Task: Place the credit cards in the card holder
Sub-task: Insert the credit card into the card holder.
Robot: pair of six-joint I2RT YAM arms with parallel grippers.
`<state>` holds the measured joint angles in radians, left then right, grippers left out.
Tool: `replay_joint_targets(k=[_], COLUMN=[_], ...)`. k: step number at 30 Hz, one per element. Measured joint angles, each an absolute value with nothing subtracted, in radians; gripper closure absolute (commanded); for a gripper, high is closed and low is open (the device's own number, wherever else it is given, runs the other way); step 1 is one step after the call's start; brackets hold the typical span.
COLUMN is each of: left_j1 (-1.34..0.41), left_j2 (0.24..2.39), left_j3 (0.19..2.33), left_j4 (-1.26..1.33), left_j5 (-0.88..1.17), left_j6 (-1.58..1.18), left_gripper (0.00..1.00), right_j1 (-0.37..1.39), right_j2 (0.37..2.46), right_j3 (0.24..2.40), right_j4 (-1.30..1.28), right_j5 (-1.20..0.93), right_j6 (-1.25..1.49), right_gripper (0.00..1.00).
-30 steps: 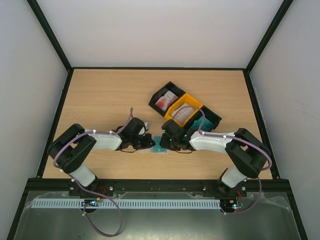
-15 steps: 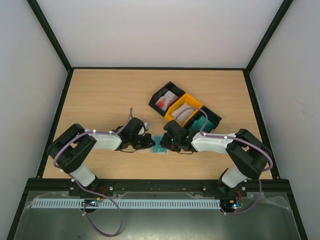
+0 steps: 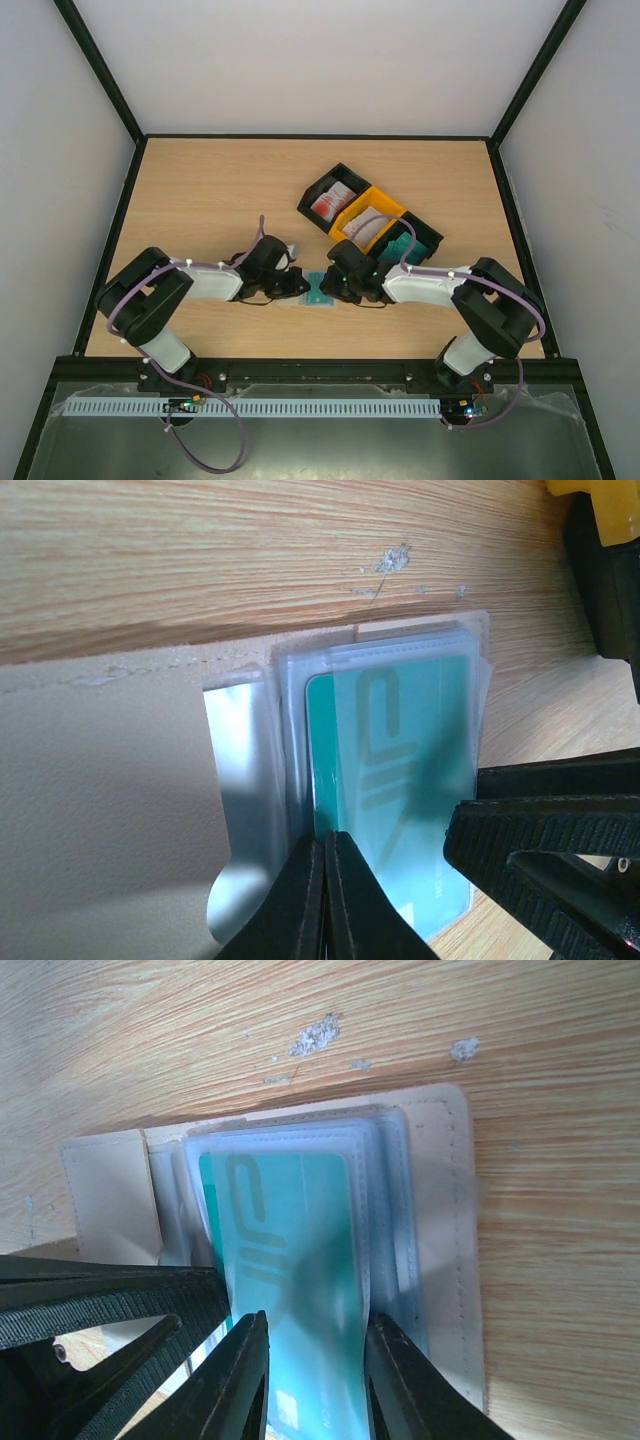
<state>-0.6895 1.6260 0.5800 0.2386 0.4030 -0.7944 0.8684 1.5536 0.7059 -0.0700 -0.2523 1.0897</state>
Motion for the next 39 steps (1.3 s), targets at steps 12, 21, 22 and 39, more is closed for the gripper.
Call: replay_joint_targets(k=[12, 21, 22, 39], left_j1=[-0.678, -0.677, -0.677, -0.677], left_j2=[1.625, 1.624, 1.624, 1.624], left_j3=[0.564, 0.564, 0.564, 0.568], left_j4=[0.270, 0.269, 0.269, 0.261], left_j5=[0.407, 0.406, 0.406, 0.405], left_j6=[-0.797, -0.796, -0.796, -0.795], left_gripper=[0.98, 0.97, 0.97, 0.98], right_j1=[0.813, 0.799, 0.799, 0.799], right_j2=[1.453, 1.451, 1.453, 1.409], right_j3=[0.514, 0.495, 0.495, 0.573], right_j4=[0.248, 0.454, 0.466, 0.174], right_j5=[-0.390, -0.501, -0.508, -0.358], right_j6=[1.246, 1.309, 1.310, 1.169], right_gripper=[0.72, 0.72, 0.72, 0.68])
